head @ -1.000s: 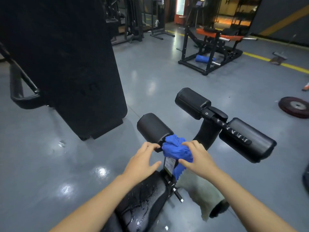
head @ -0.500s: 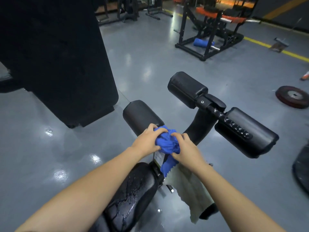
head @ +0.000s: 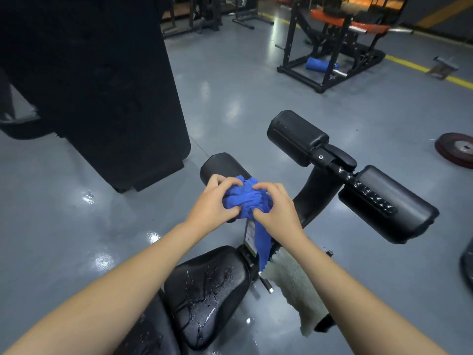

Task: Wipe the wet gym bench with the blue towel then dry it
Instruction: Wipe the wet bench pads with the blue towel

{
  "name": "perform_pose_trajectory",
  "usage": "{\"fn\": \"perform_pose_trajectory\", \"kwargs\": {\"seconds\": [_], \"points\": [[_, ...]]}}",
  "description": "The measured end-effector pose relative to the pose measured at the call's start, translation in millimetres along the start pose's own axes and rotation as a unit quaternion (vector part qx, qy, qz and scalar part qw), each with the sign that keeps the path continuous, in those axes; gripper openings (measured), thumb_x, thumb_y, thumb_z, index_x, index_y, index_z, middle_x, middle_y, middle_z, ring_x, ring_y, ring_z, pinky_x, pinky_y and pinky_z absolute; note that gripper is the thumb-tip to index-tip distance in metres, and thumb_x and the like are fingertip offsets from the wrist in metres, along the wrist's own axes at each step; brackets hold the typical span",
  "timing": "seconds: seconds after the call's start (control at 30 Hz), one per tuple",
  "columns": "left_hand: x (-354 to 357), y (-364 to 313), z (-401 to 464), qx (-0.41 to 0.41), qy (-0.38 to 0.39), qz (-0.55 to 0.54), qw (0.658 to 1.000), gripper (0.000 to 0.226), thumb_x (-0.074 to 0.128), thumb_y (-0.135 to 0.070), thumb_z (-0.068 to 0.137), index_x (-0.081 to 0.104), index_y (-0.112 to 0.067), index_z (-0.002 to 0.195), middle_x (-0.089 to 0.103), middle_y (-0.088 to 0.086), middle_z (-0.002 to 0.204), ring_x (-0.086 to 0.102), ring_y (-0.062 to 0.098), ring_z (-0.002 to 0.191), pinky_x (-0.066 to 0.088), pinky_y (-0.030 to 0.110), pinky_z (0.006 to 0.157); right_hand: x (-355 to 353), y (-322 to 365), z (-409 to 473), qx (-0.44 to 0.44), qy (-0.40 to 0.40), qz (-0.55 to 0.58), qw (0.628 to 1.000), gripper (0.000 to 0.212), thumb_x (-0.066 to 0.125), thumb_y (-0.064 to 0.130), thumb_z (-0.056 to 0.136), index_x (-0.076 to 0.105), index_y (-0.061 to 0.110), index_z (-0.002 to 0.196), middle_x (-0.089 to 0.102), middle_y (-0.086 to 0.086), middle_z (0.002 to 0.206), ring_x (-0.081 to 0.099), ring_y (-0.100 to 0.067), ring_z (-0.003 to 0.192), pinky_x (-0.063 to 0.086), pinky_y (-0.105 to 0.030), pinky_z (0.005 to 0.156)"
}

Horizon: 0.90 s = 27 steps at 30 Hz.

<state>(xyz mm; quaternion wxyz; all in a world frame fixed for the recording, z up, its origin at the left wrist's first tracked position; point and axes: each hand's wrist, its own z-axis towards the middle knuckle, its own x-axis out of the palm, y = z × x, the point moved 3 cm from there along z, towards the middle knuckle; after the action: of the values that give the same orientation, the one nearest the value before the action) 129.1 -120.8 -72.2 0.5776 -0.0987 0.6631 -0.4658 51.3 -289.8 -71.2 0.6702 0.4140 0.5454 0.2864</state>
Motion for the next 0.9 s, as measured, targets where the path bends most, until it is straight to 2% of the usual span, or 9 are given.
{"fn": "perform_pose_trajectory", "kwargs": {"seconds": [0.13, 0.3, 0.5, 0.67, 0.8, 0.9], "points": [[-43, 11, -29, -0.01, -0.031, -0.004, 0.999, 0.051, 0.072, -0.016, 0.076, 0.057, -0.041, 0.118, 0.044, -0.013, 0.115, 0.052, -0.006, 0.091, 0.042, 0.012, 0.072, 29, 39, -7, -0.036, 0.018, 0.014, 0.999, 0.046, 0.071, 0.004, 0.081, 0.06, 0.029, 0.118, 0.05, 0.011, 0.118, 0.046, 0.016, 0.106, 0.037, -0.001, 0.077], [-89, 40, -77, -0.025, -0.054, 0.011, 0.998, 0.052, 0.072, -0.018, 0.075, 0.056, -0.043, 0.118, 0.044, -0.016, 0.114, 0.054, -0.001, 0.101, 0.046, 0.018, 0.079, 78, 75, -25, -0.068, 0.053, 0.019, 0.996, 0.047, 0.074, 0.002, 0.079, 0.062, 0.023, 0.119, 0.049, 0.006, 0.12, 0.047, 0.016, 0.106, 0.036, -0.001, 0.083], [-113, 82, -137, -0.041, -0.049, 0.012, 0.998, 0.051, 0.072, -0.018, 0.077, 0.056, -0.04, 0.12, 0.041, -0.016, 0.112, 0.052, -0.003, 0.103, 0.042, 0.014, 0.082, 138, 90, -62, -0.064, 0.097, 0.015, 0.993, 0.046, 0.075, 0.004, 0.081, 0.06, 0.025, 0.119, 0.044, 0.019, 0.114, 0.045, 0.02, 0.107, 0.034, 0.0, 0.085], [-101, 123, -182, -0.056, -0.019, -0.012, 0.998, 0.052, 0.073, -0.013, 0.075, 0.06, -0.034, 0.12, 0.042, -0.012, 0.114, 0.052, -0.005, 0.097, 0.042, 0.013, 0.079, 185, 68, -104, -0.044, 0.092, -0.003, 0.995, 0.049, 0.074, 0.004, 0.079, 0.058, 0.031, 0.116, 0.047, 0.018, 0.116, 0.051, 0.009, 0.106, 0.038, -0.004, 0.084], [-69, 166, -219, -0.069, 0.015, -0.031, 0.997, 0.053, 0.073, -0.011, 0.073, 0.06, -0.033, 0.12, 0.042, -0.009, 0.116, 0.05, -0.012, 0.096, 0.035, 0.002, 0.08, 226, 31, -137, -0.022, 0.097, -0.035, 0.994, 0.053, 0.076, 0.004, 0.076, 0.057, 0.037, 0.113, 0.048, 0.016, 0.115, 0.052, 0.007, 0.108, 0.037, -0.004, 0.087], [-34, 203, -243, -0.081, 0.041, -0.029, 0.995, 0.053, 0.073, -0.02, 0.074, 0.057, -0.038, 0.121, 0.04, -0.013, 0.119, 0.052, -0.01, 0.096, 0.035, 0.001, 0.081, 254, -11, -158, -0.011, 0.102, -0.053, 0.993, 0.054, 0.076, -0.001, 0.073, 0.06, 0.03, 0.114, 0.049, 0.011, 0.117, 0.052, 0.007, 0.111, 0.037, -0.005, 0.09]]}}
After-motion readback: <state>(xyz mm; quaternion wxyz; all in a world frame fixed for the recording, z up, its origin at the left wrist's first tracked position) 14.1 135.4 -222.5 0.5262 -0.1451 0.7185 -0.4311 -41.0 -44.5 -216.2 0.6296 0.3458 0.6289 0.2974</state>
